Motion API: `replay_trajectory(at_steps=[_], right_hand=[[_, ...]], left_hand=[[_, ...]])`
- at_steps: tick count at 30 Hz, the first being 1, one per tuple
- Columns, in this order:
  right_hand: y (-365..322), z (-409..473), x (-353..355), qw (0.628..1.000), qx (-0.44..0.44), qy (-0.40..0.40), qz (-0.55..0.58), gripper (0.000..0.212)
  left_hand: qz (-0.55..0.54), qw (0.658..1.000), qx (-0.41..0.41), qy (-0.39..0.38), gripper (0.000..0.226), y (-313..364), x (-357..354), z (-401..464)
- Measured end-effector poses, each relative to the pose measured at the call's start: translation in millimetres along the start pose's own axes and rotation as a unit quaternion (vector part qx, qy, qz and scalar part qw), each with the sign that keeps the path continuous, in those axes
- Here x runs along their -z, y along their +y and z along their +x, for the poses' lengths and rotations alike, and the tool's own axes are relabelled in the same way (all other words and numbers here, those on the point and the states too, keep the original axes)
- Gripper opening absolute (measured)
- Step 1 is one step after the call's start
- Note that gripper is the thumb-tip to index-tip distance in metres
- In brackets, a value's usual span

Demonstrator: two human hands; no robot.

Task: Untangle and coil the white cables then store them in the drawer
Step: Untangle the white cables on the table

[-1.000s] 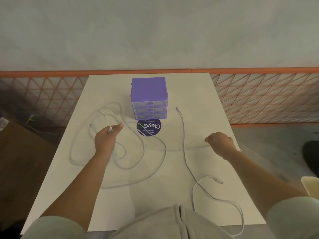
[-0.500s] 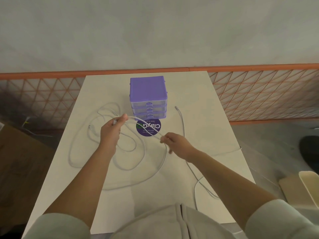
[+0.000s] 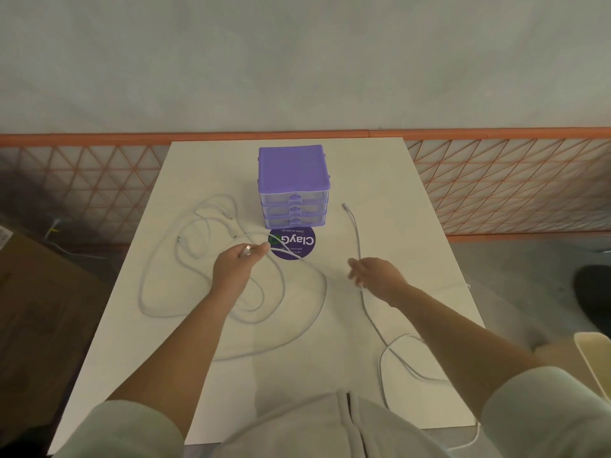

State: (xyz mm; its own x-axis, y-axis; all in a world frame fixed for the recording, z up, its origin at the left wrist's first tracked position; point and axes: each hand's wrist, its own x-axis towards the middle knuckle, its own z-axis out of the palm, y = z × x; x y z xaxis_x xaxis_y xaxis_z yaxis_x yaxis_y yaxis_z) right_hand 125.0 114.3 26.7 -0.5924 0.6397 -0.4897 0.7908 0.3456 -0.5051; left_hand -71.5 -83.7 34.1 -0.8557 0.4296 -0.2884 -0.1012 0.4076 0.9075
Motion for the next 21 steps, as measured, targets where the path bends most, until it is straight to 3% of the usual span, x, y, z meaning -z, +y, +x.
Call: replay_trajectory(at_steps=[2, 6, 12, 14, 16, 19, 21], right_hand=[[-25, -2, -13, 0.996, 0.040, -0.044, 0.066, 0.040], [-69, -8, -30, 0.982, 0.121, -0.056, 0.137, 0.035], [-85, -5, -27, 0.969, 0.162, 0.034, 0.181, 0.024], [-74, 0, -22, 0.977, 0.141, 0.073, 0.145, 0.024], [-59, 4, -16, 0.988, 0.109, 0.105, 0.029, 0.028], [-45, 5, -16, 0.983, 0.074, 0.099, -0.138, 0.034], [-48, 4, -24, 0.979, 0.082, 0.075, -0.169, 0.040]], left_hand=[[0.001, 1.000, -0.011, -0.016, 0.031, 7, -7, -3], [-0.011, 0.999, -0.016, -0.046, 0.024, 15, -10, -5], [-0.002, 0.999, -0.006, -0.049, 0.036, 14, 7, 0], [-0.061, 0.997, 0.037, -0.028, 0.041, 7, 23, 8], [-0.145, 0.985, 0.092, 0.007, 0.047, 2, 38, 16], [-0.306, 0.940, 0.145, 0.037, 0.051, -3, 52, 23], [-0.406, 0.898, 0.164, 0.030, 0.051, -5, 56, 26]])
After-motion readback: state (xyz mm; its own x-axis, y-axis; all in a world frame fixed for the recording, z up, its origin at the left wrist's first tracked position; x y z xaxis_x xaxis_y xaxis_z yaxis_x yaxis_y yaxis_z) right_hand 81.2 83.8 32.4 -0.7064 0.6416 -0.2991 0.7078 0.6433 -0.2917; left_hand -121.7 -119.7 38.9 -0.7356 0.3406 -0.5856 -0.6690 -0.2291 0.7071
